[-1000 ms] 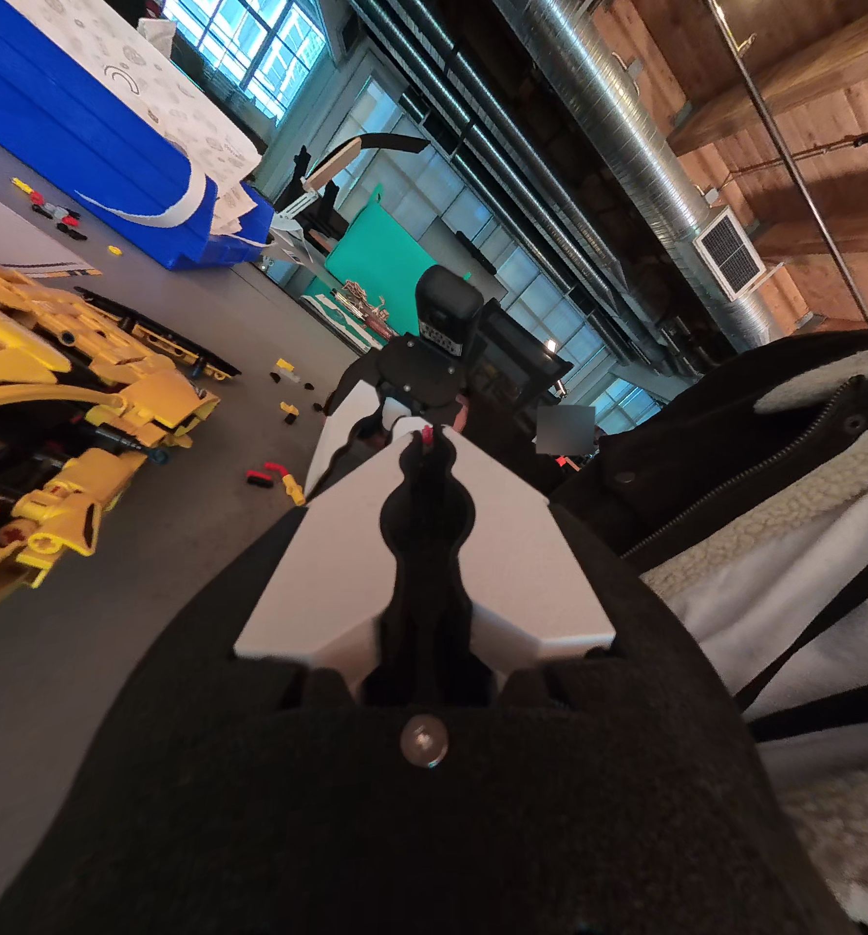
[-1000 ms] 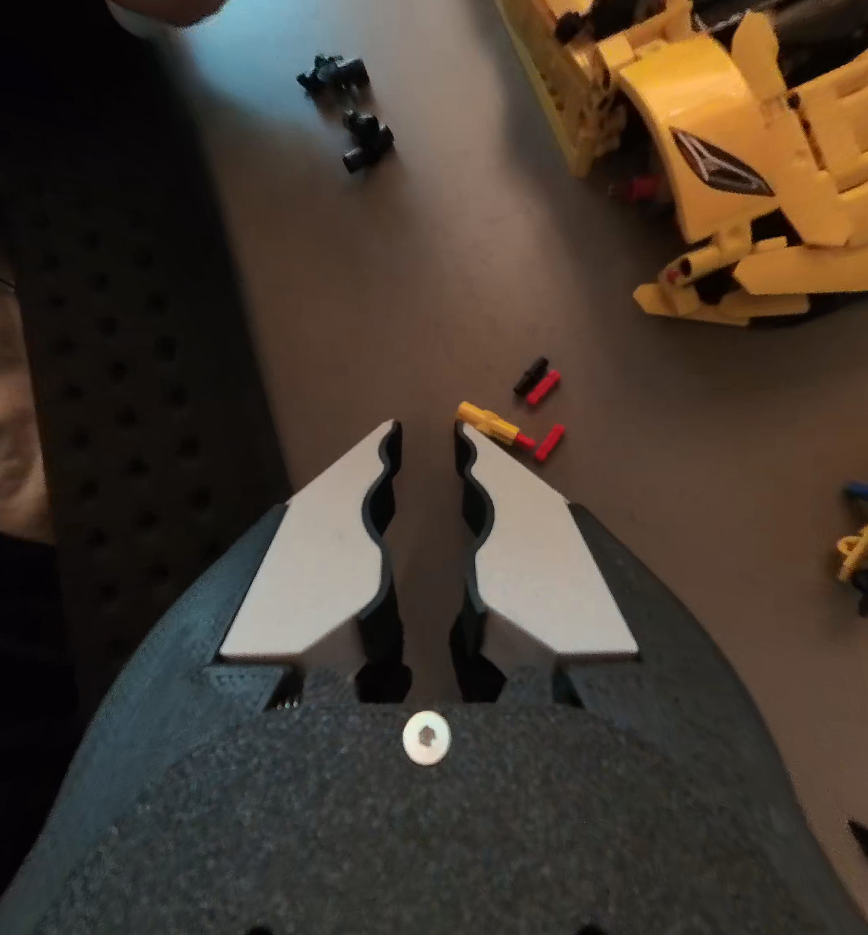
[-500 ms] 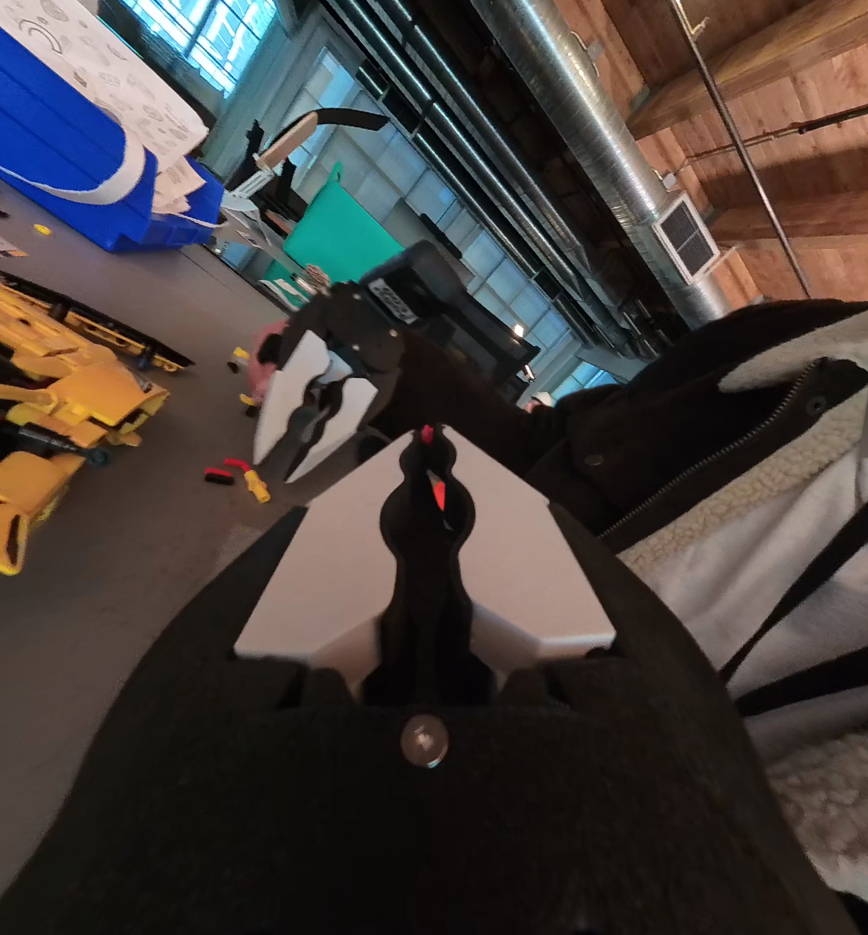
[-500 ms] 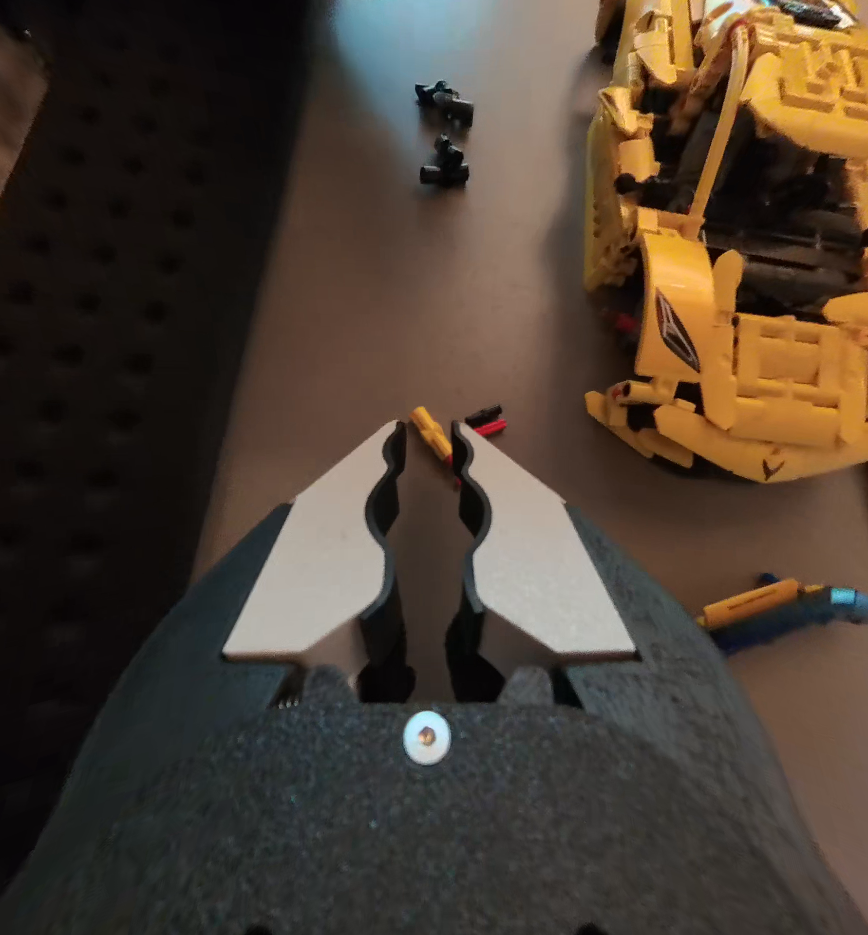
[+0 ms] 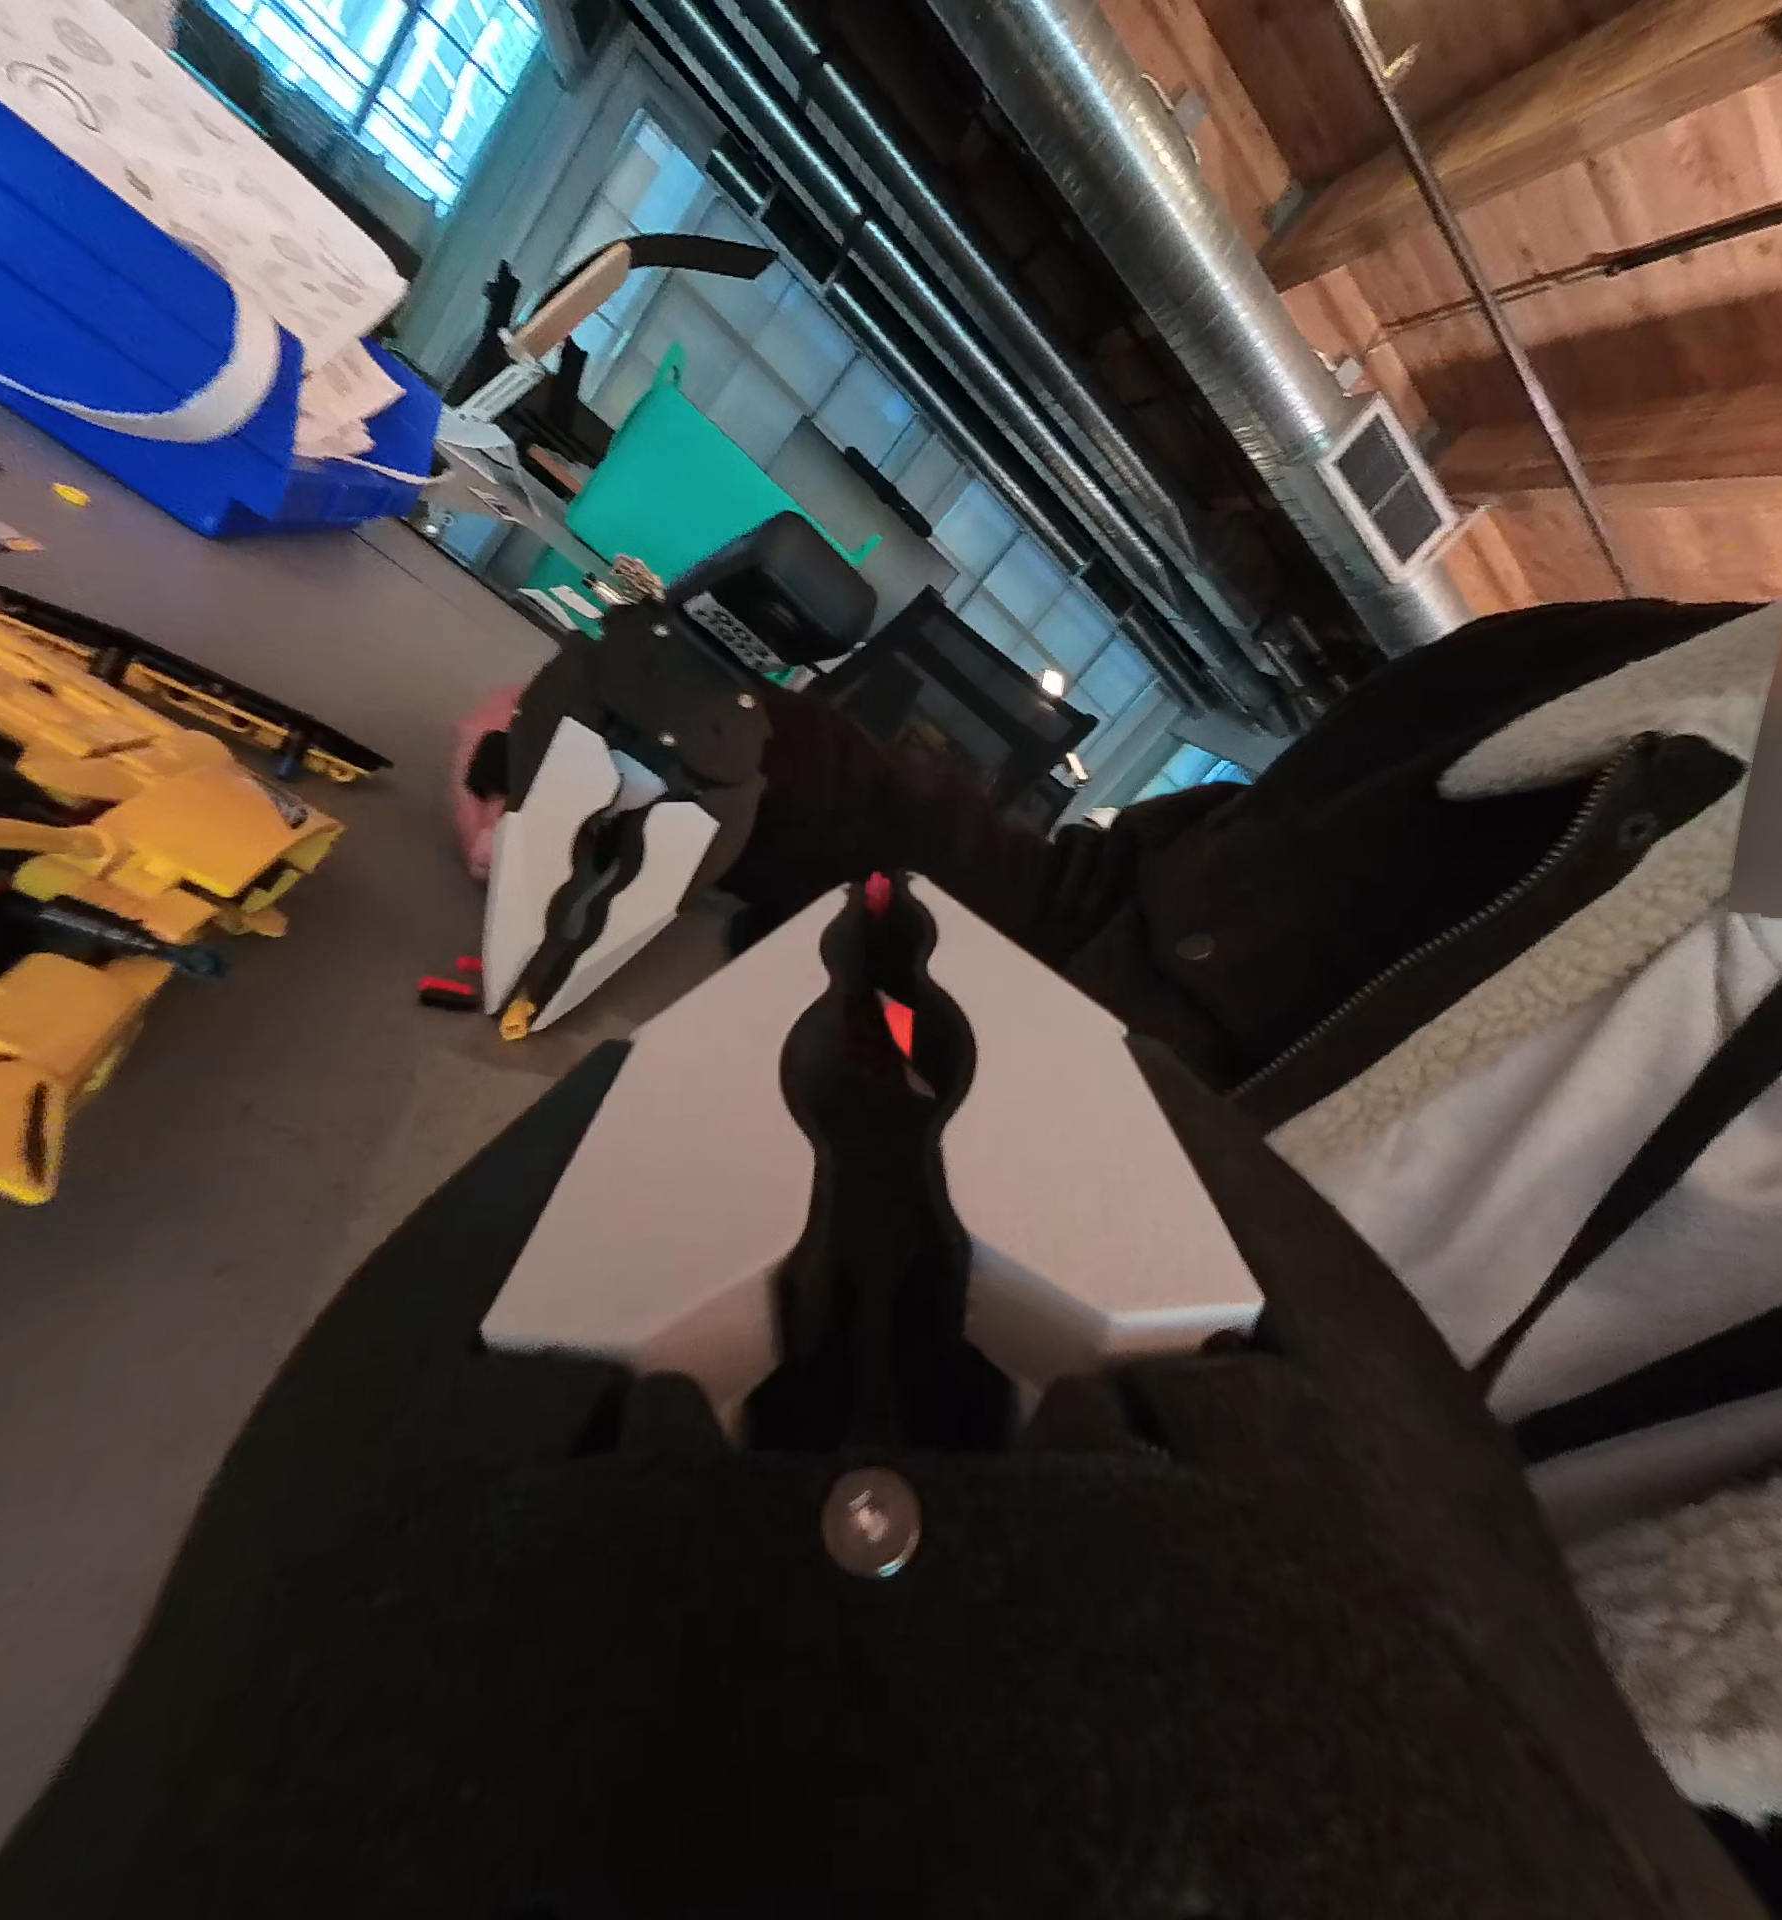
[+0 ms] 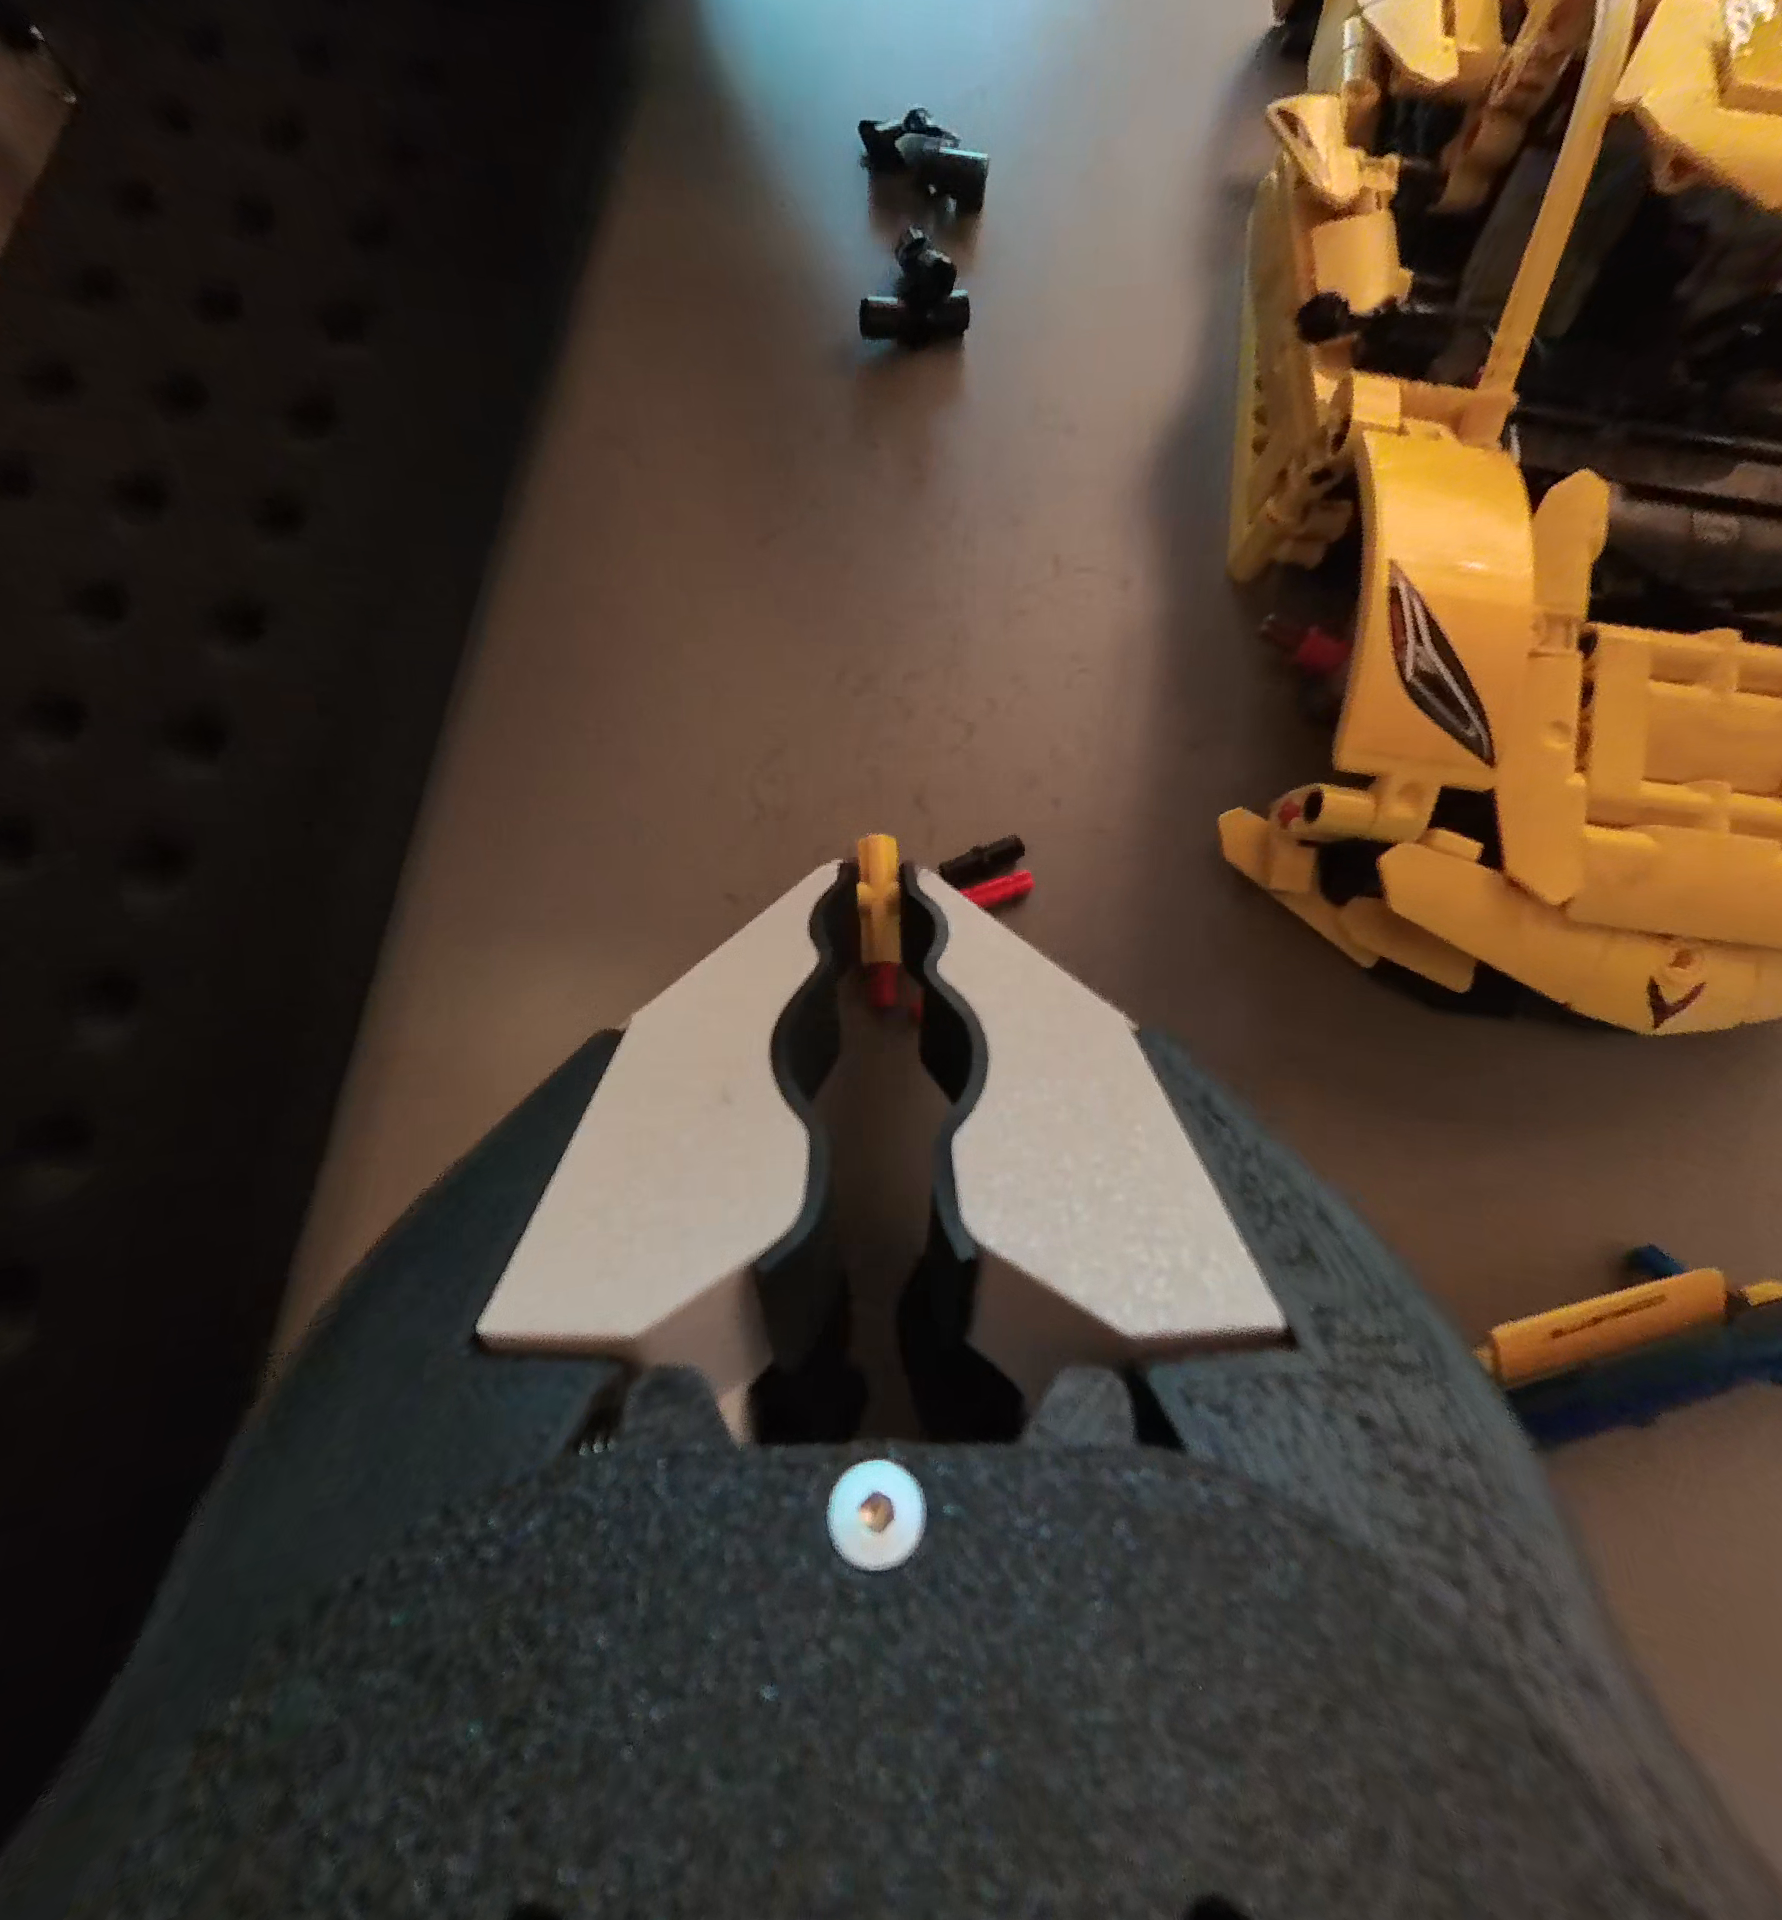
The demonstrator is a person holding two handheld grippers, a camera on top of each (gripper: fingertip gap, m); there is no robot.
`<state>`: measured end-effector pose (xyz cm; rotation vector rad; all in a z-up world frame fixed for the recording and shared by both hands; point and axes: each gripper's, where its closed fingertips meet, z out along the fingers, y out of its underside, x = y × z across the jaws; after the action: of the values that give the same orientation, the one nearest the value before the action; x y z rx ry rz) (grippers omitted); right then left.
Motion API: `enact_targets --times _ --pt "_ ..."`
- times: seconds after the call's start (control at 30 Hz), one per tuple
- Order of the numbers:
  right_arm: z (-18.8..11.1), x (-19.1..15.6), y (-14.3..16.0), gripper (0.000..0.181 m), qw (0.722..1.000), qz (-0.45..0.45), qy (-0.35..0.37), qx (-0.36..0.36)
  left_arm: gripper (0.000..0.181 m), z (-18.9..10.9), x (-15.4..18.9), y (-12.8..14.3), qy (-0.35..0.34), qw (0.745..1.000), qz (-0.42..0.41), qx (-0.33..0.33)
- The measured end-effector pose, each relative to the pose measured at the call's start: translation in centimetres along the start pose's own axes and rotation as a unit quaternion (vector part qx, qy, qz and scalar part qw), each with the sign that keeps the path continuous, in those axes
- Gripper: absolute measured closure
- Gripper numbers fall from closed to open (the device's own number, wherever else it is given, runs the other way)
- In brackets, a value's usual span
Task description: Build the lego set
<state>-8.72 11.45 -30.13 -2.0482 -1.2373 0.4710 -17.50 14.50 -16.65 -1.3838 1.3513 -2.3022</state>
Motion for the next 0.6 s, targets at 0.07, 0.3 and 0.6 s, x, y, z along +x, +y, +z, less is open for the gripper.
enact_targets --times 0.07,0.3,0.6 --pt "-0.3 0.0 -0.6 0.173 1.0 0.023 0.004 -0.008 0.177 -0.3 -0.9 -0.3 -0.041 0.999 0.033 0.004" --pt "-2.8 -0.9 -12.4 0.174 0.946 0.204 -0.055 0.248 0.177 -0.1 -0.4 -0.7 -0.083 0.984 0.157 0.0" --pt "-1.9 -1.7 -14.0 0.174 0.918 0.238 -0.102 0.3 0.177 0.6 0.0 1.3 -0.076 0.978 0.188 -0.055"
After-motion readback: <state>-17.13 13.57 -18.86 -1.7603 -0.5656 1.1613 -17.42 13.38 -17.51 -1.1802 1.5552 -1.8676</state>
